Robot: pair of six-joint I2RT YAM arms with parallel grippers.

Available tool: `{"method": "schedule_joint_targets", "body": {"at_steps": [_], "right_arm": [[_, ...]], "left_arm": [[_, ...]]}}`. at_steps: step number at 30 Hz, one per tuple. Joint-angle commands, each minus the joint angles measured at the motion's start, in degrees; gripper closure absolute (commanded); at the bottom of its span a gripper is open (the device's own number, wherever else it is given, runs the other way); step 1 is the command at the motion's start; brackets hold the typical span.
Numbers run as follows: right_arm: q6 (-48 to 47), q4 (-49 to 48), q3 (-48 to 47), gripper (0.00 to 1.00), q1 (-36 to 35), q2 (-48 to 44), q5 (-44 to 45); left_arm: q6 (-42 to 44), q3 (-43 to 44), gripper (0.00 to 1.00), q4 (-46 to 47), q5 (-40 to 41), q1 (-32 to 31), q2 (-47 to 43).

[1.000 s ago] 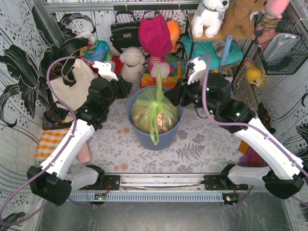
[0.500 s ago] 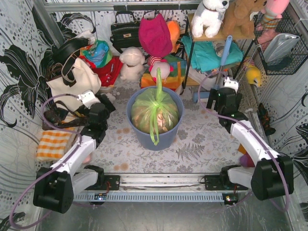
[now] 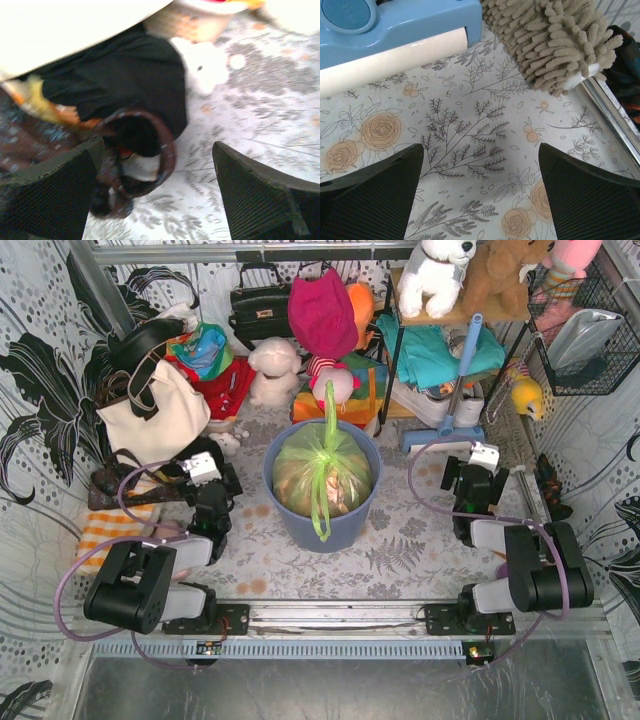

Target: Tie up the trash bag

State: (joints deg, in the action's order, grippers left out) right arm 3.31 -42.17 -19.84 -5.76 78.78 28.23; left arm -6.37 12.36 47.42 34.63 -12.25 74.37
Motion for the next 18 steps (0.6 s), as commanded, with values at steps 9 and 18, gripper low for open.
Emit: {"method": "schedule_joint_targets", "body": {"at_steps": [9, 18], "right_arm": [[-5.8, -24.5, 6.0, 0.03, 1.4, 5.9, -12.5], [-7.9, -34.9, 10.0, 0.03, 2.7, 9.2, -21.8]], "left_arm": [[4.5, -4.0, 0.02, 27.0, -23.3, 4.2, 7.5], [4.3, -2.8, 0.02, 26.9, -25.3, 5.7, 9.6]]}}
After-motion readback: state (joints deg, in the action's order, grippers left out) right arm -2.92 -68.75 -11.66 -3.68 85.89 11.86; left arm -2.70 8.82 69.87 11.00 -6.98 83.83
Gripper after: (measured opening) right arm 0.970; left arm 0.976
